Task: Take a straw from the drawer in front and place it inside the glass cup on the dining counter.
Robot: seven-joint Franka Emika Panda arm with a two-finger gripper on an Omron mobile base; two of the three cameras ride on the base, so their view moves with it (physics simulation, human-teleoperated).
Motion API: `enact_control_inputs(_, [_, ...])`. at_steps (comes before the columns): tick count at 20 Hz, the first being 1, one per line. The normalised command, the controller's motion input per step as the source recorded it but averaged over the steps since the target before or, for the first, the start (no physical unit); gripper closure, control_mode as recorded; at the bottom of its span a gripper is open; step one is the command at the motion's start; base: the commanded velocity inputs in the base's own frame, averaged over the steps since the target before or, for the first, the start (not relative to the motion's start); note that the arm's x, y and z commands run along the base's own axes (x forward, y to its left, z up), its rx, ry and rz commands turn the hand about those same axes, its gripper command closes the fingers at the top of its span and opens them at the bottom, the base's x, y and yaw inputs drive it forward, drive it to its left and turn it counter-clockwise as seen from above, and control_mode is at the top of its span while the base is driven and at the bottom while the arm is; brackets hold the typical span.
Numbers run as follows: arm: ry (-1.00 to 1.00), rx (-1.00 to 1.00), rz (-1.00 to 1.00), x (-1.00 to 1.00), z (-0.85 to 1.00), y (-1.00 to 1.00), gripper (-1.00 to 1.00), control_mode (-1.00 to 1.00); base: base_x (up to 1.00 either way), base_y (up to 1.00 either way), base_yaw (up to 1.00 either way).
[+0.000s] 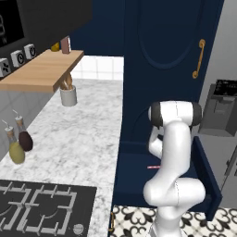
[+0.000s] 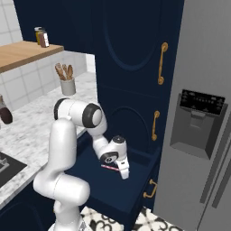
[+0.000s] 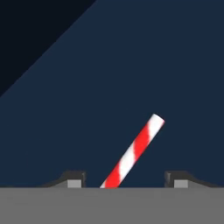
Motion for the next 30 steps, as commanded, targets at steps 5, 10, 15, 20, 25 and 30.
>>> enact_control_inputs(5, [0.08, 0.07, 0.0, 0.0, -0.26, 0.0, 1.0, -1.0, 0.0, 0.0, 0.0])
enact_control_inputs(10, [0.0, 0.02, 0.0, -0.05, 0.01, 0.0, 1.0, -1.0, 0.0, 0.0, 0.0])
enact_control_inputs(15, [-0.02, 0.0, 0.0, -0.38, 0.28, 0.0, 1.0, -1.0, 0.0, 0.0, 0.0])
enact_control_inputs(20, [-0.17, -0.03, 0.0, -0.76, 0.87, 0.04, 1.0, -1.0, 0.0, 0.0, 0.0])
enact_control_inputs(25, [-0.3, -0.1, 0.05, -0.26, 1.0, 0.06, 1.0, -1.0, 0.0, 0.0, 0.0])
enact_control_inputs(30, [-0.19, -0.06, 0.15, 0.03, 1.0, 0.0, 1.0, -1.0, 0.0, 0.0, 0.0])
